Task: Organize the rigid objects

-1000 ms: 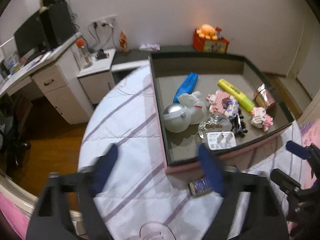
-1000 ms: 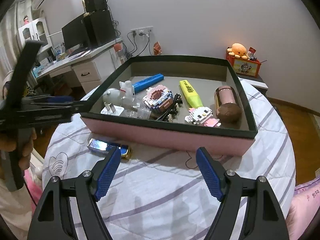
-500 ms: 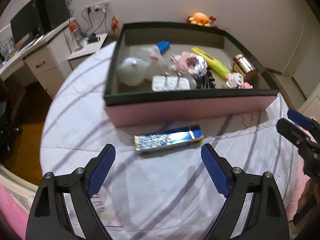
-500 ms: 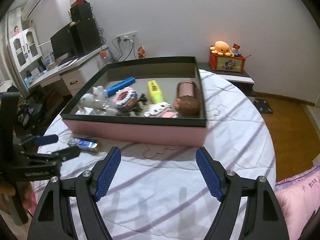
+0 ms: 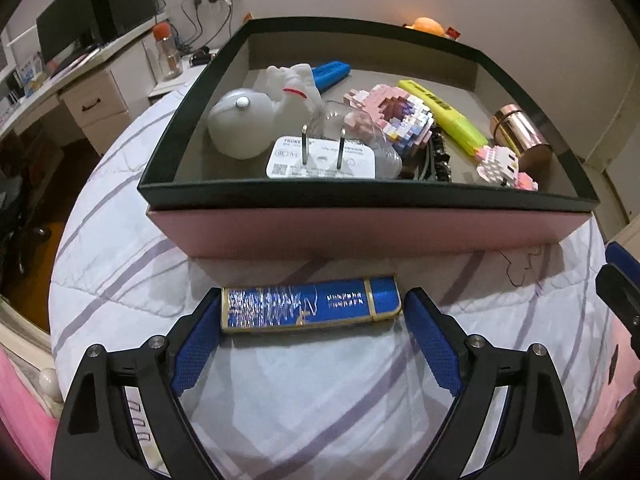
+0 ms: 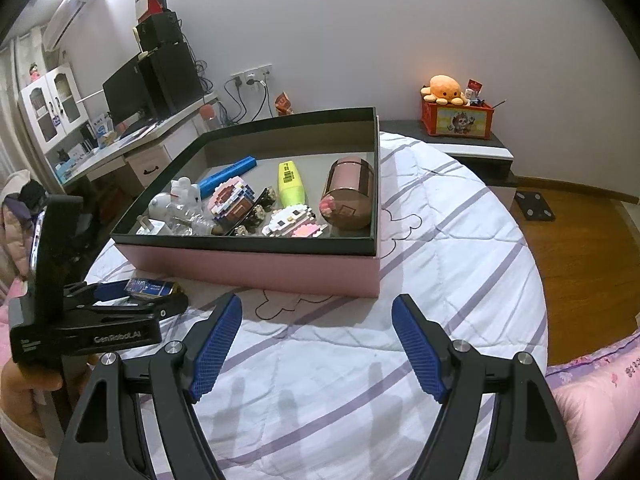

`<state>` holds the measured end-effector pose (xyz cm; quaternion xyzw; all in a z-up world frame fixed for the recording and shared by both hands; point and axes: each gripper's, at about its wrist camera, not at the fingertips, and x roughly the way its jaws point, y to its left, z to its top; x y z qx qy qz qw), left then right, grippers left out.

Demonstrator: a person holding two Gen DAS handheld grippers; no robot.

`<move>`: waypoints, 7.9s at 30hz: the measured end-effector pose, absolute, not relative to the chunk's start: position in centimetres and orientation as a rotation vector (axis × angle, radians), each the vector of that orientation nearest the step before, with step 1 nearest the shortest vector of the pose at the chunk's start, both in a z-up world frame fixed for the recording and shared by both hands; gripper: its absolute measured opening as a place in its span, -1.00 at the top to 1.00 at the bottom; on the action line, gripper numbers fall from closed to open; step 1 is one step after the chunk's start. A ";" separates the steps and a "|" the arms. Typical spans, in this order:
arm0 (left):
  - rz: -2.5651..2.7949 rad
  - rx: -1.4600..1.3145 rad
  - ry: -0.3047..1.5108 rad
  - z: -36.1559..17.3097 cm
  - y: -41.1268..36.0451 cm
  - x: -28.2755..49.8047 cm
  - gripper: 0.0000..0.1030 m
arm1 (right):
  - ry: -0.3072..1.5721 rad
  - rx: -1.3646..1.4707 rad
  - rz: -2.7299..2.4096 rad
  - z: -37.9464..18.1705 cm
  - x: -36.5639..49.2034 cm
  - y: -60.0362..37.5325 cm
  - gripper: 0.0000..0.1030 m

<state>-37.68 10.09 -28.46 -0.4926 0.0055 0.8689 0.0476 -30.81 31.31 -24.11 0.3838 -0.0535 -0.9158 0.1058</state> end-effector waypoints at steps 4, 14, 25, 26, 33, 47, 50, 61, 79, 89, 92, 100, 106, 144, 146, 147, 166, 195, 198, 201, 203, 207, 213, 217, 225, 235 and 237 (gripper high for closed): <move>2.645 -1.447 0.011 -28.4 9.7 -37.3 -0.64 | -0.156 1.119 -2.706 -23.8 -31.1 31.6 -0.53; 2.606 -1.392 0.127 -26.5 9.2 -35.4 -0.64 | -0.111 1.148 -2.751 -22.7 -34.6 31.8 -0.53; 2.602 -1.305 0.104 -23.9 7.0 -34.3 -0.64 | -0.018 1.401 -2.699 -24.2 -39.9 31.7 0.51; 2.601 -1.293 0.104 -23.7 6.9 -34.2 -0.64 | -0.018 1.413 -2.693 -24.2 -40.1 31.7 0.54; 2.603 -1.238 0.086 -22.0 6.1 -34.1 -0.64 | -0.011 1.517 -2.644 -24.9 -41.3 32.4 0.79; 2.624 -1.175 0.092 -19.0 5.9 -36.9 -0.64 | 0.022 1.542 -2.656 -24.9 -41.3 31.9 0.80; 2.608 -1.171 0.097 -18.5 6.5 -38.1 -0.64 | 0.007 1.548 -2.651 -24.9 -41.4 31.9 0.80; 2.555 -1.188 0.127 -18.3 10.4 -42.6 -0.64 | -0.034 1.543 -2.661 -25.1 -41.5 32.0 0.80; 2.472 -1.309 0.124 -21.3 15.0 -49.9 -0.64 | -0.048 1.553 -2.658 -25.3 -41.6 32.1 0.80; 2.511 -1.408 0.172 -23.6 14.6 -51.8 -0.64 | -0.039 1.566 -2.659 -25.3 -41.6 32.0 0.80; 2.518 -1.430 0.182 -24.0 14.5 -51.9 -0.65 | -0.034 1.569 -2.661 -25.2 -41.6 31.9 0.79; 2.533 -1.403 0.190 -23.3 13.7 -50.9 -0.76 | -0.043 1.569 -2.655 -25.2 -41.6 32.0 0.73; 2.572 -1.337 0.093 -20.8 10.8 -48.4 -0.82 | -0.064 1.536 -2.680 -24.4 -40.9 32.0 0.67; 2.891 -0.638 0.108 -9.3 5.4 -20.7 -0.99 | 0.023 0.713 -2.877 -12.0 -21.4 24.1 -1.00; 2.919 -0.621 0.144 -8.8 5.3 -20.0 -0.99 | 0.032 0.687 -2.889 -11.3 -20.6 23.9 -1.00; 2.932 -0.617 0.150 -8.7 5.2 -19.7 -0.99 | 0.033 0.666 -2.897 -11.0 -20.2 23.8 -1.00; 2.968 -0.393 0.060 -3.9 2.7 -13.2 -1.00 | 0.095 0.452 -2.940 -5.8 -14.4 22.3 -1.00; 3.109 -0.061 0.060 -0.4 1.0 -8.9 -1.00 | 0.150 0.080 -2.967 -2.1 -10.2 19.2 -1.00; 3.123 -0.063 0.047 -0.6 0.8 -9.3 -1.00 | 0.150 0.080 -2.968 -2.3 -10.3 19.2 -1.00; 3.140 -0.077 0.034 -0.8 0.6 -9.8 -1.00 | 0.144 0.081 -2.964 -2.5 -10.5 19.2 -1.00; 3.141 -0.071 0.036 -0.9 0.6 -9.9 -1.00 | 0.143 0.075 -2.962 -2.6 -10.6 19.2 -1.00; 3.122 -0.036 0.049 -1.0 0.9 -10.1 -1.00 | 0.141 0.056 -2.963 -2.6 -10.8 19.2 -1.00; 3.118 -0.005 0.054 -0.9 1.2 -10.5 -1.00 | 0.156 0.047 -2.961 -2.4 -11.1 18.9 -1.00; 3.123 -0.017 0.055 -1.1 1.3 -11.0 -1.00 | 0.151 0.042 -2.958 -2.3 -11.0 19.1 -1.00; 3.140 -0.053 0.077 -1.3 1.6 -11.7 -1.00 | 0.144 0.042 -2.953 -2.4 -11.0 19.3 -1.00; 3.155 -0.056 0.089 -1.3 1.9 -12.1 -1.00 | 0.136 0.070 -2.945 -2.5 -11.5 19.4 -1.00; 3.164 -0.054 0.091 -1.2 2.0 -12.2 -1.00 | 0.134 0.065 -2.950 -2.5 -11.6 19.5 -1.00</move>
